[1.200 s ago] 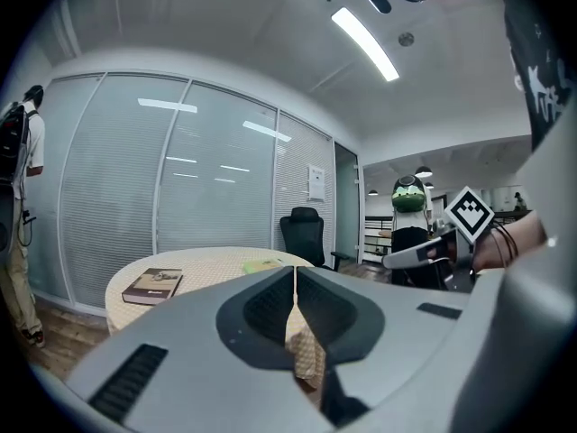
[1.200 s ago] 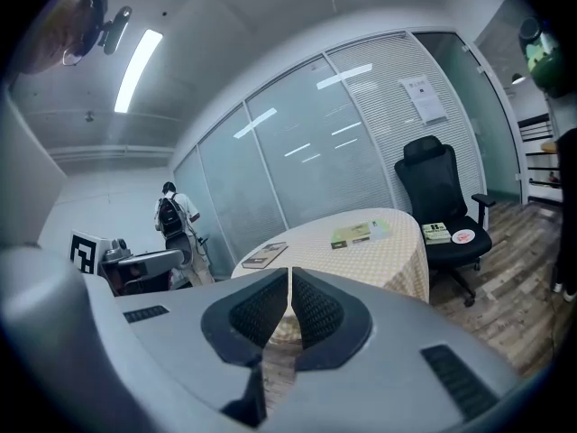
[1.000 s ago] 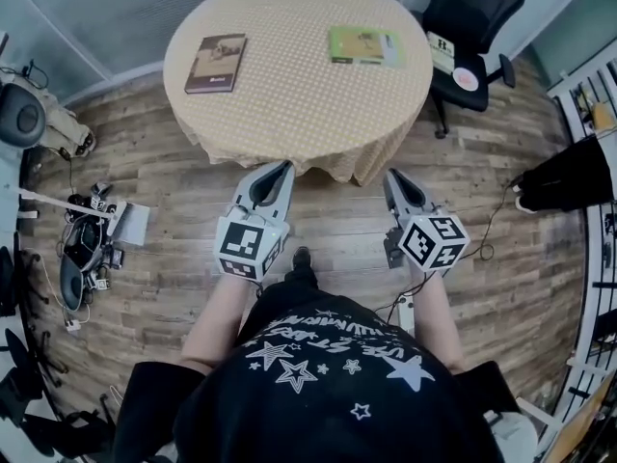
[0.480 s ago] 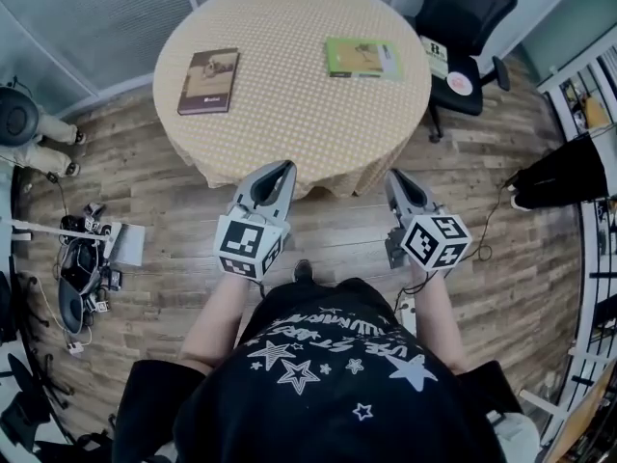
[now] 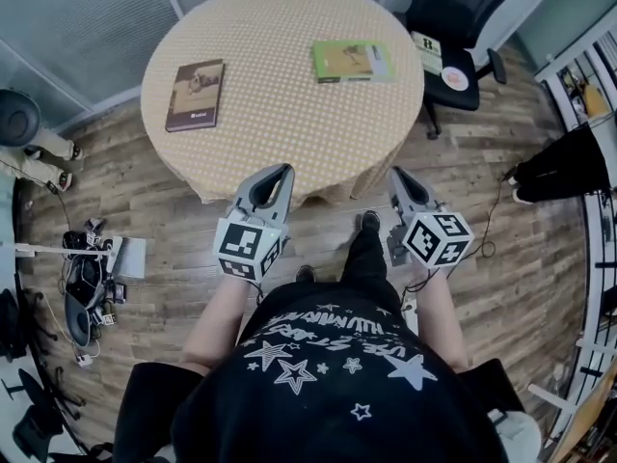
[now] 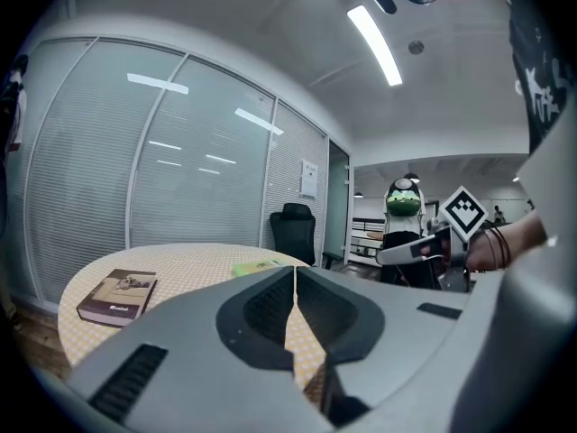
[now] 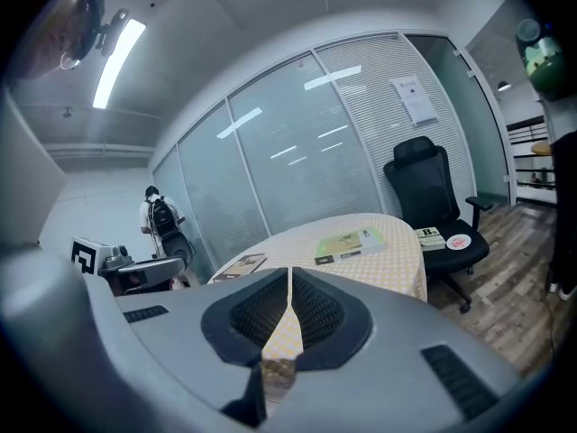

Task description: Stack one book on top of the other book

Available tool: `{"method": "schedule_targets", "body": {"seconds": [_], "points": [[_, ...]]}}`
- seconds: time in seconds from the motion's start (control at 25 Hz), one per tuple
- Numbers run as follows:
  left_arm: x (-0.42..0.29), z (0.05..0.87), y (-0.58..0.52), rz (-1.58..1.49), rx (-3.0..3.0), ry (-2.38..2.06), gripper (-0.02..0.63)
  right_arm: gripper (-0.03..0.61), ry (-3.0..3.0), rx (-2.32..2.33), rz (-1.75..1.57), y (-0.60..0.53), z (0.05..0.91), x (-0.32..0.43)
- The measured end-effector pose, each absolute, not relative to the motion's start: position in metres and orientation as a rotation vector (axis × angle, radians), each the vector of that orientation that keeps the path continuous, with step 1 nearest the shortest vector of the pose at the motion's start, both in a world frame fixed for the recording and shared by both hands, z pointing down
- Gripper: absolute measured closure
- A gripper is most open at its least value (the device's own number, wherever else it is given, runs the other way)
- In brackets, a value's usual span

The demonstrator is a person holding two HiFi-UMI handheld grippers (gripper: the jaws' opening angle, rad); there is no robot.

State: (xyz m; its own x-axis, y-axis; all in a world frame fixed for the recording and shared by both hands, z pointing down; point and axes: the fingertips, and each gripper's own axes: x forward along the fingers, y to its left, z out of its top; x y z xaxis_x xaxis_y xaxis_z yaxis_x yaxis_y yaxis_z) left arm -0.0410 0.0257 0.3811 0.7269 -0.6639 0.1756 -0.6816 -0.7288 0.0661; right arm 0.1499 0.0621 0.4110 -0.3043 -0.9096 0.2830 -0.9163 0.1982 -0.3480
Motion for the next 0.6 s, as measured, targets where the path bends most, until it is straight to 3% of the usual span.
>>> {"method": "schedule_targets", "body": {"seconds": [0.6], "points": [[0.028,0.393,-0.066,0.252,2.648,-1.303,0.597,0.548,-2.531,1.676,0.764,-0.068,0.421,0.236]]}}
